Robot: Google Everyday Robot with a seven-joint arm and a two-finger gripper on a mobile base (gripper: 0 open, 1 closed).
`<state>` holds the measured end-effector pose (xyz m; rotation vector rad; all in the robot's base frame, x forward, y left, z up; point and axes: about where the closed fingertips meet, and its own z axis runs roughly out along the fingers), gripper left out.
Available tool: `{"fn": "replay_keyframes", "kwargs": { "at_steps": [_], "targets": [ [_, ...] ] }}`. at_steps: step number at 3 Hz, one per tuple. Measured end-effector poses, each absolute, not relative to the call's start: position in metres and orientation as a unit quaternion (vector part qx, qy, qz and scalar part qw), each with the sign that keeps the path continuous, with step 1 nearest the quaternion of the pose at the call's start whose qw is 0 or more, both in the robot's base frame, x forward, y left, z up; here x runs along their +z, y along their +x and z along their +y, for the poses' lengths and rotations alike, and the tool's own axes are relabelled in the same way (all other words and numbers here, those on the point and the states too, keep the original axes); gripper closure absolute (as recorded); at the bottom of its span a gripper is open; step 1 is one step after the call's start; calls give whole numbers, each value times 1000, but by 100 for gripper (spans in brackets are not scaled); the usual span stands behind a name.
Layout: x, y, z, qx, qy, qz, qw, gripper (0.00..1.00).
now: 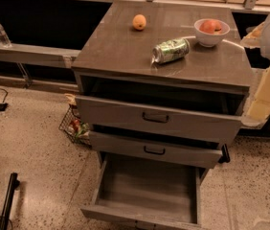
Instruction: Place green can into bottom drawer
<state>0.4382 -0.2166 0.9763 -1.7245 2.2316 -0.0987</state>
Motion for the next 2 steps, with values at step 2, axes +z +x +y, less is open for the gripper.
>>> {"fn": "replay_keyframes", "kwargs": {
  "at_steps": [2],
  "targets": [
    [985,453,-207,-42,-608,774,171,0]
  ]
}}
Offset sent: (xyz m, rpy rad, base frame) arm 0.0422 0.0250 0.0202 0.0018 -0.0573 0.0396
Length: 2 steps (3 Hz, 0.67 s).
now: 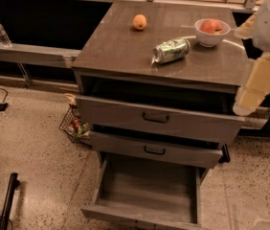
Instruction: Place green can into bottom drawer
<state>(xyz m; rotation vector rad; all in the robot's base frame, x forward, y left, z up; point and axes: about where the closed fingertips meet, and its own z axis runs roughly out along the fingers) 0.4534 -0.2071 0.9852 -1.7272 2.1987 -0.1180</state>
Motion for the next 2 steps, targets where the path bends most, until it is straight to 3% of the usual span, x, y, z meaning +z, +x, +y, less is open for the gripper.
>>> {"fn": "replay_keyframes", "kwargs": {
  "at_steps": [2],
  "targets": [
    [1022,555,-182,-120,-691,687,192,0]
  ]
}}
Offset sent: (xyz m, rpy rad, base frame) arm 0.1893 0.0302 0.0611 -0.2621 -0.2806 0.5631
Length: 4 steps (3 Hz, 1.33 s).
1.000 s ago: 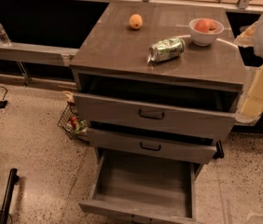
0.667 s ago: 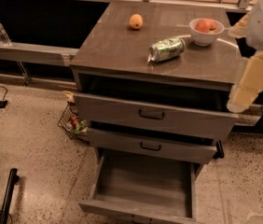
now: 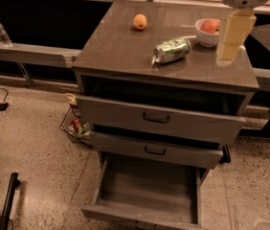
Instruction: Place green can into bottom drawer
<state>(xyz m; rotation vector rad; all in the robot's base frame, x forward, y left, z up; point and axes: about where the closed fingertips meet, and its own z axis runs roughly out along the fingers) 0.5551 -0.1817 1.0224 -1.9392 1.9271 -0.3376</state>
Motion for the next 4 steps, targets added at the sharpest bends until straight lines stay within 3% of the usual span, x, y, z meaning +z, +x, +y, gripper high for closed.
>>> {"fn": "replay_keyframes", "kwargs": {
  "at_steps": [1,3,4],
  "targets": [
    [1004,616,-197,-113,-731,644,196,0],
    [921,688,-194,-21,-825,531,193,0],
    [907,716,-190,-34,-838,501,213,0]
  ]
}}
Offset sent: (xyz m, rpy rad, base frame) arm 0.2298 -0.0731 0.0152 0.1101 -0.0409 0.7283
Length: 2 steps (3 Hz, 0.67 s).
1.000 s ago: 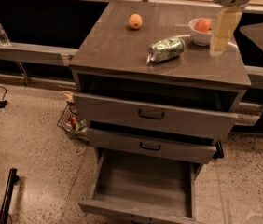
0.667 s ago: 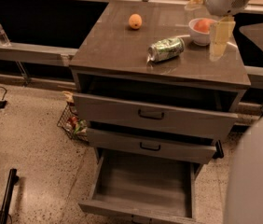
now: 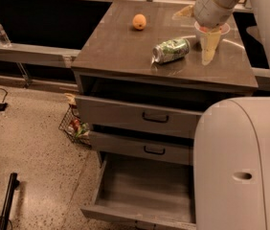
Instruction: Place green can into bottom drawer
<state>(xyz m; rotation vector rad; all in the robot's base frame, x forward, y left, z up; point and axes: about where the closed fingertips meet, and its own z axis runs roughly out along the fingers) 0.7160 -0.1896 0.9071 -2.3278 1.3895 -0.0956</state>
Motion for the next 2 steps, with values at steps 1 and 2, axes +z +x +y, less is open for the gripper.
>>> {"fn": "replay_keyframes", "kwargs": {
  "at_steps": [1,2],
  "targets": [
    [899,723,-187,-40,-831,522,189,0],
    [889,729,-181,-40,-821,547,159,0]
  ]
}}
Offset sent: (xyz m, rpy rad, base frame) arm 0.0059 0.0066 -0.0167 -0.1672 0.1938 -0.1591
